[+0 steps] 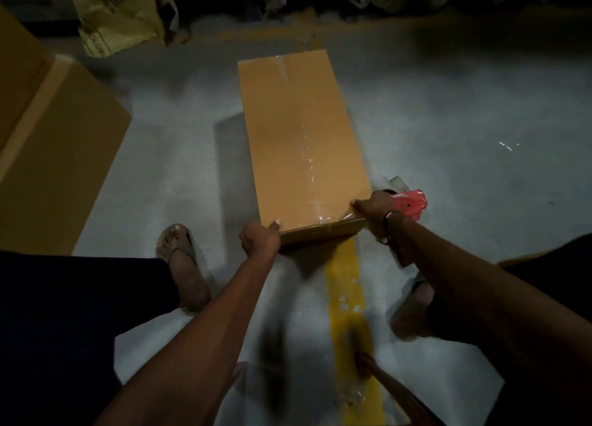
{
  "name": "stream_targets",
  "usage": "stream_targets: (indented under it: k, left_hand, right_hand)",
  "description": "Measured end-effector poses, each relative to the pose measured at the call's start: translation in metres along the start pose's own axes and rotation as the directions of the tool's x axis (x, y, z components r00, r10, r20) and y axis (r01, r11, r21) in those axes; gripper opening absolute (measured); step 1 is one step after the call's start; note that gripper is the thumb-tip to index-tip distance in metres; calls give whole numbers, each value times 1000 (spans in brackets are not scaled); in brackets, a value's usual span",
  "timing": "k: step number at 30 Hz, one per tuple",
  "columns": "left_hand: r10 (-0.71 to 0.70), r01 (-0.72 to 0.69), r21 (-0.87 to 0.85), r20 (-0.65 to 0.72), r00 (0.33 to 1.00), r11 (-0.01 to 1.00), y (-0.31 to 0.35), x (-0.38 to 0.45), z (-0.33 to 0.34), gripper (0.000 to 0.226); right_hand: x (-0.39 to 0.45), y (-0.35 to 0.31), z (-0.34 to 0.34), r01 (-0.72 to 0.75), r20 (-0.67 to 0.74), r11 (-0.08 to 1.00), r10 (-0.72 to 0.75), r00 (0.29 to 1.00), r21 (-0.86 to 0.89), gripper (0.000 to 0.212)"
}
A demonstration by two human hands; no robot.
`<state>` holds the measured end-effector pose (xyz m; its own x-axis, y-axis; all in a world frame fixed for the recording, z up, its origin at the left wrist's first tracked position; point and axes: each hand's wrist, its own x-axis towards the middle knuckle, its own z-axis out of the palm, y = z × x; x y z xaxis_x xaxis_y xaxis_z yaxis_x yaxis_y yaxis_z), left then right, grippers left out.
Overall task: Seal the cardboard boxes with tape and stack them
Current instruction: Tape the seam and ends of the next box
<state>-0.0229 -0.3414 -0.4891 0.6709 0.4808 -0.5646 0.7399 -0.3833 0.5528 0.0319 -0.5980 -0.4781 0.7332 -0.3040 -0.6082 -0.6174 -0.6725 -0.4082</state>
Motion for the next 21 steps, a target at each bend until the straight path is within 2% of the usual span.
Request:
stream_targets:
  k: [4, 8, 11, 13, 15, 17, 19, 21]
  left_hand:
    - [51, -50, 65, -15, 999, 997, -2, 6, 0, 52]
    - [65, -70, 106, 44, 997, 992, 2, 11, -1, 52]
    - [33, -41, 75, 103, 994, 996, 6, 18, -2, 46]
    - [29, -31, 9, 152, 988, 999, 7, 21, -2, 49]
    - [17, -8, -52, 173, 985, 999, 11, 19, 0, 65]
    - [-26, 40, -75, 173, 985, 996, 20, 12, 6, 92]
    - [-50, 55, -33, 144, 988, 998, 27, 7, 16, 132]
    - [-47, 43, 43, 106, 993, 998, 32, 3, 22, 154]
  right_hand:
    - [6, 7, -2, 33, 20, 999, -34, 999, 37, 51]
    - [23, 18, -7, 41, 111, 996, -51, 993, 83, 56]
    - [6, 4, -13, 81, 159, 977, -114, 981, 197, 54]
    - [0, 1, -9, 78, 174, 965, -124, 977, 251, 70]
    - [9, 8, 6, 59, 139, 959, -101, 985, 279, 109]
    - [6, 5, 16, 74, 81, 960, -100, 992, 271, 149]
    - [-10, -5, 16, 101, 39, 987, -107, 994, 123, 157]
    - [-13, -6, 18, 116, 1, 993, -116, 993, 18, 156]
